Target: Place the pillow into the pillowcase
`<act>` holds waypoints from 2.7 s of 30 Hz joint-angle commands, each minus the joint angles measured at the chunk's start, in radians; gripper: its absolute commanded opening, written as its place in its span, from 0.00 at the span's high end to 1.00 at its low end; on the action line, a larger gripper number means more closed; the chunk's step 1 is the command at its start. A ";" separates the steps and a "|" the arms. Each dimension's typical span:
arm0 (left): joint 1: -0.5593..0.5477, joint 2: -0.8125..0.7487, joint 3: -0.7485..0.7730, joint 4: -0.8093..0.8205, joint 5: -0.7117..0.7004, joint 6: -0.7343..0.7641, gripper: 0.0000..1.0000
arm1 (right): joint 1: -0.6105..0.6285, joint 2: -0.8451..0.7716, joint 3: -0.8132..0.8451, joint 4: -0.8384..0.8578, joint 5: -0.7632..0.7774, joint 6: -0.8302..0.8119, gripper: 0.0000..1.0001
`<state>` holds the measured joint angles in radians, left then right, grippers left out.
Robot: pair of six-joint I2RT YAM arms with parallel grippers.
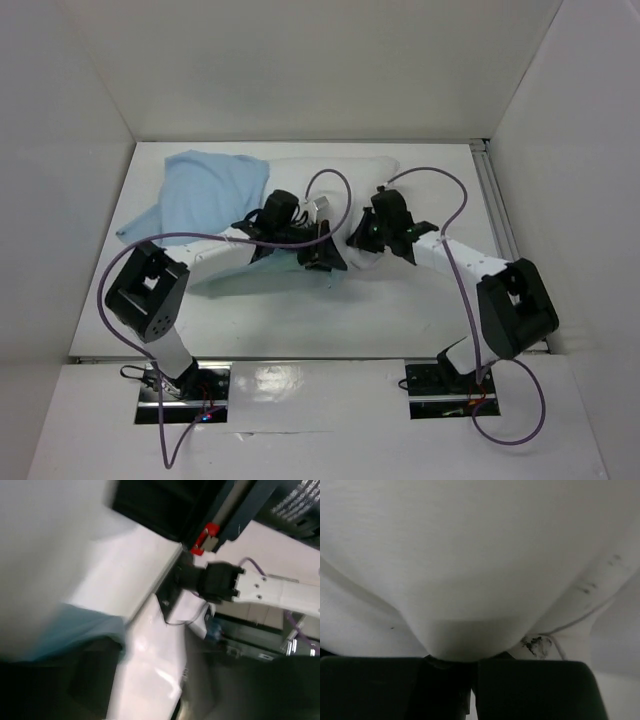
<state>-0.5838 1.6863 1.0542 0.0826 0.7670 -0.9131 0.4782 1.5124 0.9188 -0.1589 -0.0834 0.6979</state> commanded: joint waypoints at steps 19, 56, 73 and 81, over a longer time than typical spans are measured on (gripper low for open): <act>0.183 -0.090 0.820 -0.914 -0.673 0.500 0.22 | 0.165 -0.368 -0.002 -0.316 0.137 -0.147 0.00; 0.236 0.182 1.006 -1.039 -0.814 0.528 1.00 | -0.041 0.028 0.230 0.119 -0.282 -0.084 1.00; -0.102 0.151 1.245 -0.661 -0.117 0.252 1.00 | 0.085 -0.304 0.116 0.005 0.100 -0.030 1.00; -0.114 0.220 1.201 -0.664 -0.213 0.264 0.90 | 0.096 -0.314 -0.193 0.058 0.226 0.127 1.00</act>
<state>-0.6018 1.9717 2.1983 -0.7925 0.3088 -0.5594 0.5327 1.1538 0.7395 -0.0643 0.1448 0.7296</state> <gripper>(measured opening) 0.043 0.029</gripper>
